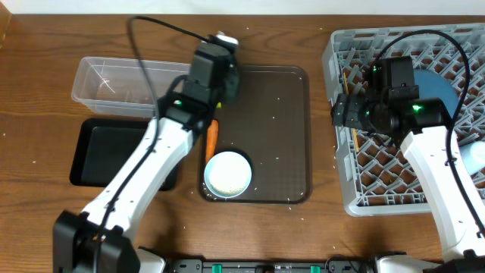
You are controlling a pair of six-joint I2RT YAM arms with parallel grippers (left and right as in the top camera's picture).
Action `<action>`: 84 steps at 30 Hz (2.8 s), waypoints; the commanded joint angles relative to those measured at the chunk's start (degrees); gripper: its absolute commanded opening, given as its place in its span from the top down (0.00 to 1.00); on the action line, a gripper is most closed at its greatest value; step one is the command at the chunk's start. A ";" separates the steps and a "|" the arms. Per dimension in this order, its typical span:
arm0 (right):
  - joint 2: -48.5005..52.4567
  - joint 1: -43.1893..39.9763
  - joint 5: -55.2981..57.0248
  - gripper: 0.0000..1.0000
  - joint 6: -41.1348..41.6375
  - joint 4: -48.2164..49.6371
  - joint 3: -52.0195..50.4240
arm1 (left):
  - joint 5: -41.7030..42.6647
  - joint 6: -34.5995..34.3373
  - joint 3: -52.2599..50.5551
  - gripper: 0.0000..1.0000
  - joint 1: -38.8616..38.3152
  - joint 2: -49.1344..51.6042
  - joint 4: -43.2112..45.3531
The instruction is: Sort waste into correct bins and load items into the dishwasher rack
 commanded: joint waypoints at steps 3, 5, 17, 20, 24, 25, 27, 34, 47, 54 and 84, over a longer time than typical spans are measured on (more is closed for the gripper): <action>-0.24 -0.48 0.35 0.12 -0.66 0.11 -0.04 | -9.51 -1.81 0.35 0.94 5.22 3.06 -0.72; -0.24 -0.48 0.35 0.11 -0.66 0.13 -0.04 | -9.46 -5.44 0.35 0.94 7.69 5.46 -0.92; -0.24 -0.48 0.37 0.11 -0.66 0.13 -0.04 | -2.71 -11.89 0.39 0.48 10.80 10.60 1.05; -0.24 -0.48 0.37 0.11 -0.66 0.13 -0.04 | 1.11 -10.93 0.37 0.44 9.86 10.34 2.60; -0.24 -0.48 0.37 0.11 -0.66 0.35 -0.04 | 6.47 -4.70 0.37 0.37 7.10 11.41 5.49; -0.22 -0.48 0.37 0.11 -0.66 0.48 -0.04 | 6.43 -2.45 0.37 0.35 6.16 11.96 6.27; -0.11 -0.48 0.37 0.11 -0.66 0.68 -0.04 | 6.27 2.80 0.37 0.29 4.26 13.57 7.91; 0.59 -0.48 0.35 0.11 -0.66 0.72 -0.04 | -2.43 8.11 0.37 0.26 1.11 23.26 16.85; 0.61 -0.48 0.35 0.11 -0.66 0.74 -0.07 | -2.40 8.13 0.37 0.26 1.14 33.14 27.26; 0.61 -0.48 0.37 0.12 -0.66 0.74 -0.07 | -2.47 8.31 0.37 0.35 1.27 36.22 30.97; 0.61 -0.48 0.33 0.11 -0.66 1.64 -0.96 | -1.81 8.83 0.37 0.94 -1.75 5.03 4.00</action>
